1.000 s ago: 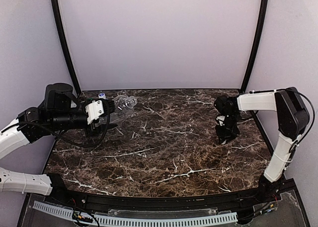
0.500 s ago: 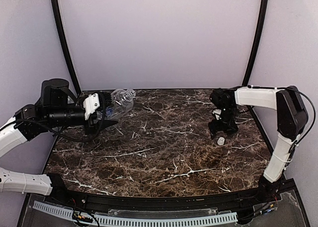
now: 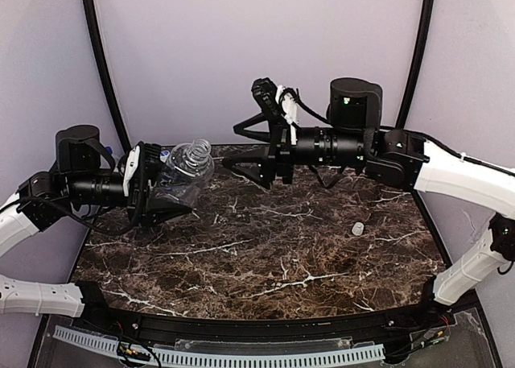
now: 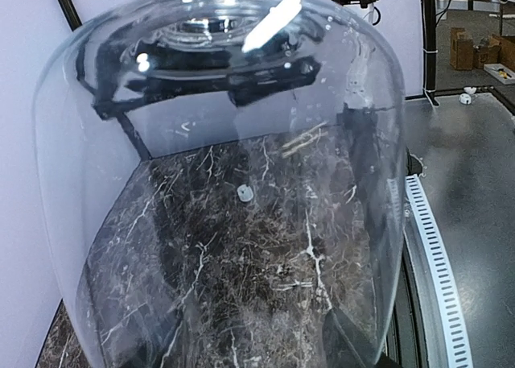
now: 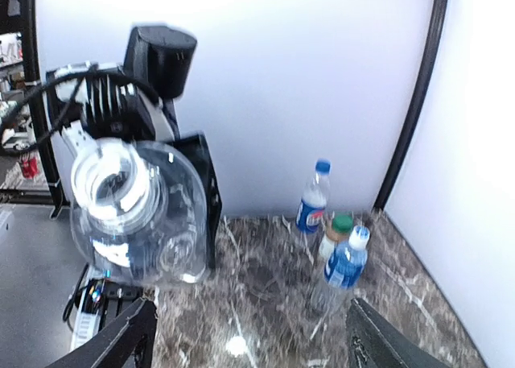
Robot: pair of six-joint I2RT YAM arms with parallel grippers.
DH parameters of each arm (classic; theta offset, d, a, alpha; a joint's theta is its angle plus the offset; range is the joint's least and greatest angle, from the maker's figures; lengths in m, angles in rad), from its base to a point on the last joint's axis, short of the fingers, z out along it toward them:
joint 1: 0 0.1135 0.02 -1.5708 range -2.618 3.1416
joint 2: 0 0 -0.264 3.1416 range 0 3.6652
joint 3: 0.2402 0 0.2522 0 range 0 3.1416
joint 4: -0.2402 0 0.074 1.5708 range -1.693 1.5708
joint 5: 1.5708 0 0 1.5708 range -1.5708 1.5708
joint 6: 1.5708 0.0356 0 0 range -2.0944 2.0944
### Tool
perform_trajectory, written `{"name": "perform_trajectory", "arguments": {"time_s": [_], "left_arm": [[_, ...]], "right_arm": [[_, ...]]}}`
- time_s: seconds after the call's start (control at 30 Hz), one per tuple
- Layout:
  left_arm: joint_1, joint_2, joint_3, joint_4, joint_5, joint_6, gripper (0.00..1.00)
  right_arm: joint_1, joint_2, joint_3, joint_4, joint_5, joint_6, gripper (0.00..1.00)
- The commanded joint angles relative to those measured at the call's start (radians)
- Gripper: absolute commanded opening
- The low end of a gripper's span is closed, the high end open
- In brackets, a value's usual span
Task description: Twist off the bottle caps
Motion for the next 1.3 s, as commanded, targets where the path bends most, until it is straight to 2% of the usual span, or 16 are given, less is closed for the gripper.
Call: {"name": "perform_trajectory", "arguments": {"time_s": [0.0,0.13,0.3,0.57,0.67,0.8,0.87,0.9,0.93,0.97,1.0,1.07,1.27], "left_arm": [[0.004,-0.020,-0.028,0.054,0.091,-0.056,0.38],[0.004,-0.015,-0.022,0.059,0.091,-0.059,0.38],[0.004,-0.015,-0.027,0.062,0.075,-0.051,0.38],[0.004,-0.020,-0.033,0.059,0.066,-0.045,0.38],[0.004,-0.025,-0.036,0.050,0.057,-0.033,0.38],[0.004,-0.034,-0.047,0.043,0.049,-0.025,0.38],[0.004,-0.038,-0.055,0.046,0.042,-0.027,0.39],[0.004,-0.042,-0.063,0.052,0.031,-0.029,0.42],[0.004,-0.044,-0.068,0.056,0.022,-0.034,0.61],[0.004,-0.051,-0.083,0.069,-0.005,-0.040,0.75],[0.004,-0.056,-0.092,0.077,-0.022,-0.054,0.93],[0.005,-0.076,-0.131,0.106,-0.112,-0.071,0.98],[0.085,-0.182,-0.331,0.195,-0.287,-0.194,0.99]], "right_arm": [[0.003,0.062,-0.030,0.382,-0.207,-0.011,0.78],[0.025,0.090,-0.034,0.462,-0.266,0.009,0.75],[0.040,0.130,0.002,0.460,-0.300,0.032,0.70],[0.051,0.188,0.053,0.462,-0.339,0.063,0.49],[0.055,0.199,0.061,0.456,-0.355,0.070,0.34],[0.057,0.194,0.062,0.422,-0.351,0.065,0.00],[0.057,0.186,0.056,0.402,-0.328,0.071,0.00],[0.055,0.182,0.055,0.379,-0.302,0.073,0.00],[0.053,0.177,0.058,0.351,-0.268,0.075,0.00],[0.047,0.172,0.057,0.322,-0.225,0.082,0.00],[0.037,0.164,0.055,0.292,-0.179,0.095,0.00],[0.014,0.140,0.040,0.227,-0.070,0.122,0.00],[-0.121,-0.004,-0.104,-0.027,0.444,0.262,0.00]]}}
